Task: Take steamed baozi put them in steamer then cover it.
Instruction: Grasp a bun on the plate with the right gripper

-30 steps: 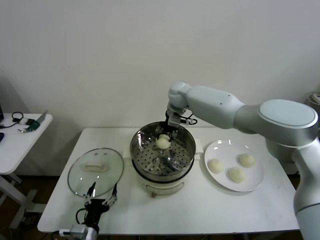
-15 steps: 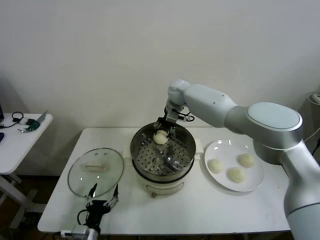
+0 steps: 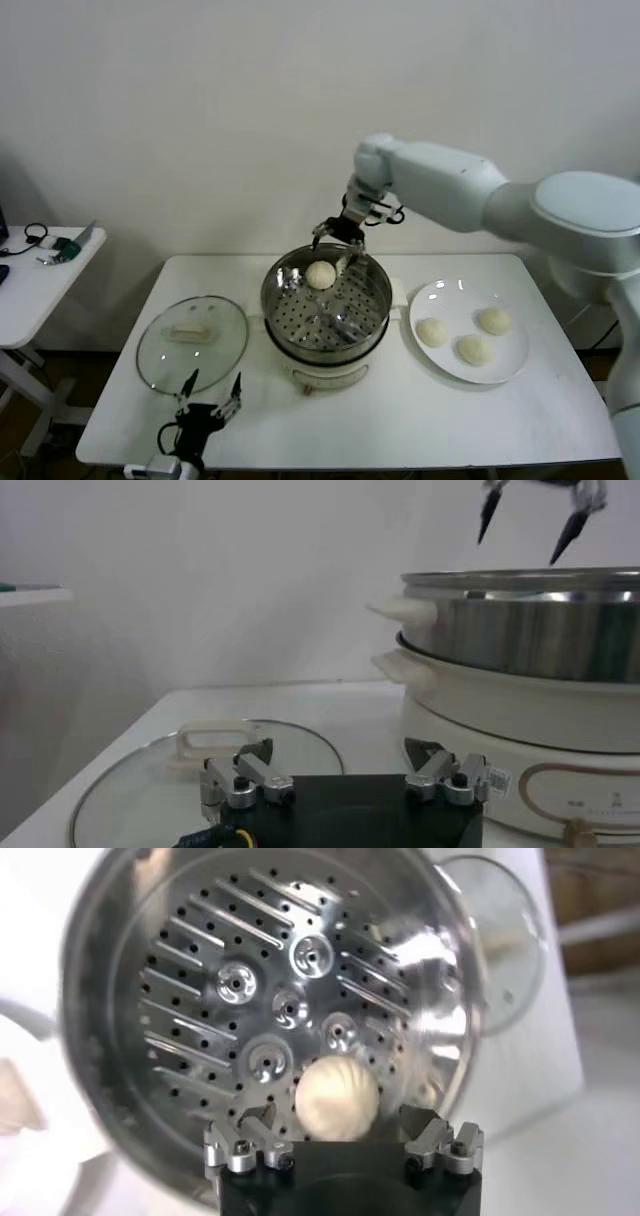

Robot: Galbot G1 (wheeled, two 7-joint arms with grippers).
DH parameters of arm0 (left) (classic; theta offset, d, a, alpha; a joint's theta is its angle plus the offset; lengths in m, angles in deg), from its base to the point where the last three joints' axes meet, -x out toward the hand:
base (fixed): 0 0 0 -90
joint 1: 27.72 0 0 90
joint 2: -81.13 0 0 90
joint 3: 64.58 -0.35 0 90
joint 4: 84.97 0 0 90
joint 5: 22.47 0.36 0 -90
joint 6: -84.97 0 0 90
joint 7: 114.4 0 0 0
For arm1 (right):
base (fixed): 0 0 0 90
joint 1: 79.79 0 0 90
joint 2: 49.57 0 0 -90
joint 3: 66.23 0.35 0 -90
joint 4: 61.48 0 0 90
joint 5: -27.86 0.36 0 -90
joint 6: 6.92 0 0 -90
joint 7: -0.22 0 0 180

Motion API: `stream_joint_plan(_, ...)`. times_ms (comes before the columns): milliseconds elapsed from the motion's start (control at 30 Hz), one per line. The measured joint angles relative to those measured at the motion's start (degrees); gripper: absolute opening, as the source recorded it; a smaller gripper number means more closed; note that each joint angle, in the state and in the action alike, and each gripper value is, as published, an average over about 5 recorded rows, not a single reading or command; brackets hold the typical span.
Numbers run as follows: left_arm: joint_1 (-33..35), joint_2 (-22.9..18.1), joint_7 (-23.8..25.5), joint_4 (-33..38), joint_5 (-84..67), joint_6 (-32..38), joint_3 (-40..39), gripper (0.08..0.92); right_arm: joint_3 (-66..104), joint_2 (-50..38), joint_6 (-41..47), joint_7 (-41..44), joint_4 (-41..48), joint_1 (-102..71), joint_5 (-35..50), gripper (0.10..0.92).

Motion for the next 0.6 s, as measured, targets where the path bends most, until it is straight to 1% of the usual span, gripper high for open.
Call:
stream_joint_plan(167, 0.28, 0.12, 0.01, 0.4, 0.01, 0.04, -0.12, 0.823, -7.36, -7.46, 13.64, -0.49, -8.0, 6.41, 6.06, 0.823)
stream_joint_plan(333, 0.47, 0.11, 0.05, 0.78, 0.01, 0.04, -0.2, 0.823, -12.79, -14.39, 25.02, -1.61, -15.43, 9.21, 8.37, 0.823)
stream_joint_plan(433, 0.59, 0.1, 0.12, 0.93, 0.02, 0.03, -0.22, 0.823, -14.27, -17.73, 29.9, -2.33, -18.3, 9.07, 8.52, 0.823)
stream_joint_plan(600, 0.61, -0.03, 0.23, 0.97, 0.0, 0.03, -0.04, 0.823, -13.97, -20.92, 34.78, -3.32, -20.28, 5.8, 7.37, 0.823)
